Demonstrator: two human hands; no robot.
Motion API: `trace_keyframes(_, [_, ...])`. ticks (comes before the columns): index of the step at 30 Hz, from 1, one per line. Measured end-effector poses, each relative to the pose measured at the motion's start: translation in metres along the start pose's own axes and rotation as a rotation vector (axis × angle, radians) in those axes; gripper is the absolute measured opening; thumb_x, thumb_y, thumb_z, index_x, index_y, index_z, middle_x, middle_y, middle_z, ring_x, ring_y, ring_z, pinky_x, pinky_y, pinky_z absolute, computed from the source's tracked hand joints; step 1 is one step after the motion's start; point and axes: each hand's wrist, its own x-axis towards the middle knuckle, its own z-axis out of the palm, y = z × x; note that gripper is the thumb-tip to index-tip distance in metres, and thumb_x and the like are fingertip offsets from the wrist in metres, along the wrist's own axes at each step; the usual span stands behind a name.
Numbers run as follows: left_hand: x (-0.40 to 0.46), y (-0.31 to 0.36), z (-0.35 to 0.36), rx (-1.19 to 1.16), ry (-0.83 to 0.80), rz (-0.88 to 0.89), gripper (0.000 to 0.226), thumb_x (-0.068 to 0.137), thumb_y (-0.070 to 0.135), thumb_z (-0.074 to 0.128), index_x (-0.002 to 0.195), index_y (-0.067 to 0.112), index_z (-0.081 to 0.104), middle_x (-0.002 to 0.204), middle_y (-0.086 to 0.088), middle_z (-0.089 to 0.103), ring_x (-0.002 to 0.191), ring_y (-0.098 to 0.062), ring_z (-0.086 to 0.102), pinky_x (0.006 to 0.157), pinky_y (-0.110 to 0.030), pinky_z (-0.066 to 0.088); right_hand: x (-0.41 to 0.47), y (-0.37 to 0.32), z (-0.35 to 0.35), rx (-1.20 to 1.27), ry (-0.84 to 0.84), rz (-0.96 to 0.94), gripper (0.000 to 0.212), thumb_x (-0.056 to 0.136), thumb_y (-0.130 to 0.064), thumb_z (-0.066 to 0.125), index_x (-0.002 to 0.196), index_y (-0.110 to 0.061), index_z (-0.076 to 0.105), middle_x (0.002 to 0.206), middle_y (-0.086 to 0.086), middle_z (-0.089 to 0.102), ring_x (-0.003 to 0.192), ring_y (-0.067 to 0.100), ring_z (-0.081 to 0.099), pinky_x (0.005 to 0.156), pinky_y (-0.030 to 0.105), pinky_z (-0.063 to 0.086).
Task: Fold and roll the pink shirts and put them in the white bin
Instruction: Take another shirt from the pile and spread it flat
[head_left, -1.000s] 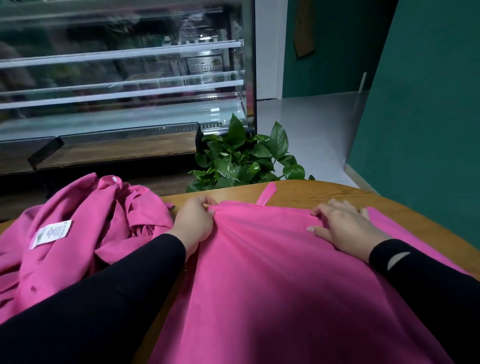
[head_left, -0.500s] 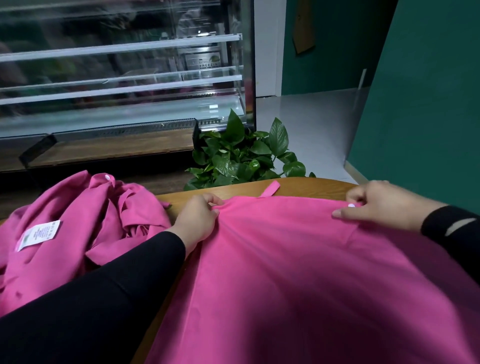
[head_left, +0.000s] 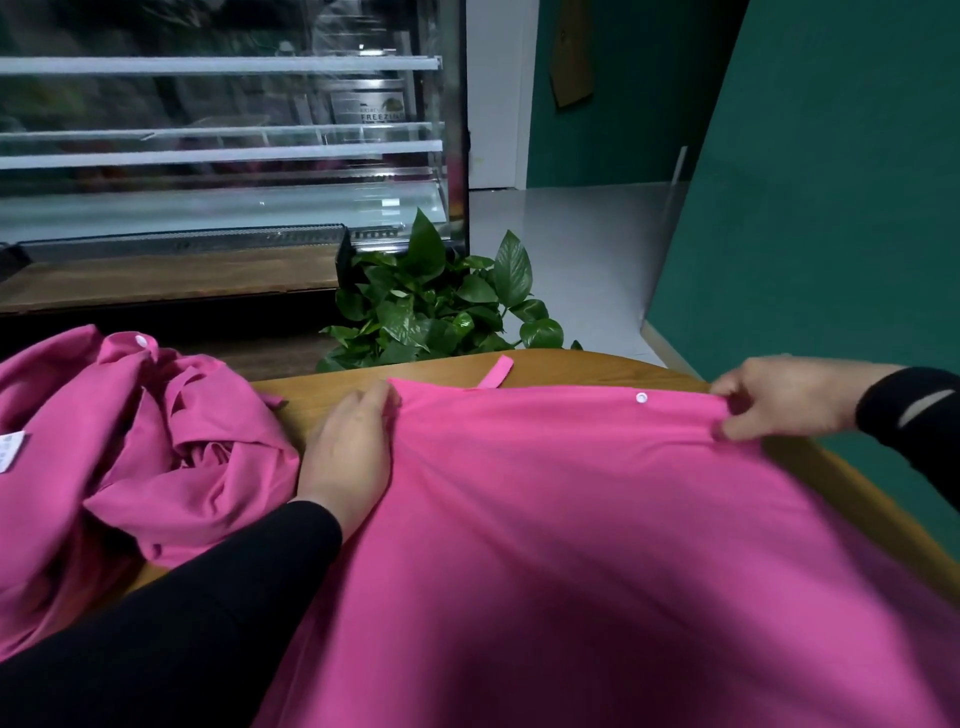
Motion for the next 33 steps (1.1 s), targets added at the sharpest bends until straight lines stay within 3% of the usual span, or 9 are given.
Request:
trace_keyframes(5, [-0.001,-0.003,0.001,0.043,-0.037,0.027,0.025,0.092,0.005,0.049,0.093,0.029,0.056,0.085,0.003,0.048,0.083,-0.030,0.057,0.077,-0.039,0.045,0.000,0.016,-0.015,-0.296,0.238,0.042,0.025,0.092,-0.042,0.059,0.072,-0.029,0.051,0.066,-0.016,0.059,0.063,-0.001,0.051,0.083,0.030,0.034])
trace_keyframes(8, [0.001,-0.004,0.002,0.049,-0.032,0.038,0.024,0.093,0.006,0.049,0.095,0.028,0.059,0.087,0.003,0.050,0.084,-0.030,0.057,0.078,-0.040,0.046,0.005,0.030,-0.022,-0.336,0.326,0.095,0.023,0.093,-0.043,0.057,0.073,-0.032,0.054,0.067,-0.018,0.061,0.070,0.007,0.058,0.095,0.036,0.030])
trace_keyframes(13, [0.002,-0.004,0.003,0.057,-0.028,0.045,0.025,0.093,0.007,0.048,0.099,0.028,0.061,0.088,0.003,0.050,0.086,-0.029,0.057,0.078,-0.039,0.044,0.007,0.048,-0.014,-0.355,0.390,0.202,0.037,0.092,-0.056,0.052,0.071,-0.026,0.060,0.064,-0.010,0.065,0.072,0.012,0.061,0.086,0.036,0.032])
trace_keyframes(18, [0.001,-0.005,0.003,0.045,-0.009,0.025,0.026,0.094,0.006,0.048,0.101,0.025,0.063,0.086,0.004,0.047,0.086,-0.030,0.057,0.077,-0.038,0.042,0.004,0.061,0.012,-0.288,0.281,0.339,0.035,0.099,-0.049,0.053,0.077,-0.021,0.052,0.075,-0.007,0.063,0.075,0.011,0.056,0.081,0.038,0.032])
trace_keyframes(21, [0.001,-0.004,0.002,0.033,-0.004,0.014,0.025,0.095,0.006,0.048,0.102,0.023,0.065,0.086,0.003,0.048,0.087,-0.029,0.056,0.079,-0.039,0.043,0.003,0.052,0.024,-0.113,0.653,0.278,0.026,0.094,-0.046,0.062,0.098,-0.021,0.056,0.103,0.002,0.061,0.101,0.030,0.059,0.085,0.047,0.041])
trace_keyframes(23, [0.002,-0.003,0.002,0.032,-0.002,0.010,0.025,0.095,0.006,0.049,0.102,0.023,0.065,0.087,0.003,0.048,0.088,-0.029,0.056,0.078,-0.038,0.042,-0.002,0.023,0.028,-0.051,0.816,0.138,0.019,0.094,-0.037,0.060,0.100,-0.019,0.061,0.103,0.007,0.063,0.099,0.035,0.060,0.085,0.050,0.050])
trace_keyframes(27, [0.001,-0.004,0.002,0.026,0.003,0.013,0.024,0.095,0.006,0.049,0.101,0.022,0.066,0.086,0.002,0.048,0.085,-0.030,0.056,0.077,-0.038,0.043,-0.005,-0.050,0.059,-0.057,0.659,-0.117,0.015,0.098,-0.027,0.054,0.098,-0.022,0.068,0.095,-0.002,0.062,0.091,0.023,0.060,0.084,0.040,0.052])
trace_keyframes(30, [0.001,-0.002,0.001,0.031,0.001,0.015,0.023,0.096,0.007,0.049,0.101,0.022,0.066,0.086,0.001,0.048,0.085,-0.032,0.057,0.077,-0.040,0.046,-0.001,-0.064,0.083,0.052,0.548,-0.019,0.021,0.100,-0.024,0.053,0.114,-0.021,0.069,0.106,-0.001,0.062,0.101,0.021,0.060,0.094,0.039,0.050])
trace_keyframes(33, [0.000,0.000,0.000,0.035,0.007,0.011,0.023,0.097,0.008,0.049,0.102,0.020,0.067,0.086,-0.001,0.050,0.085,-0.034,0.058,0.078,-0.042,0.047,-0.008,-0.053,0.098,0.159,0.461,0.130,0.045,0.104,-0.039,0.045,0.142,-0.018,0.054,0.143,0.001,0.054,0.135,0.022,0.047,0.116,0.041,0.036])
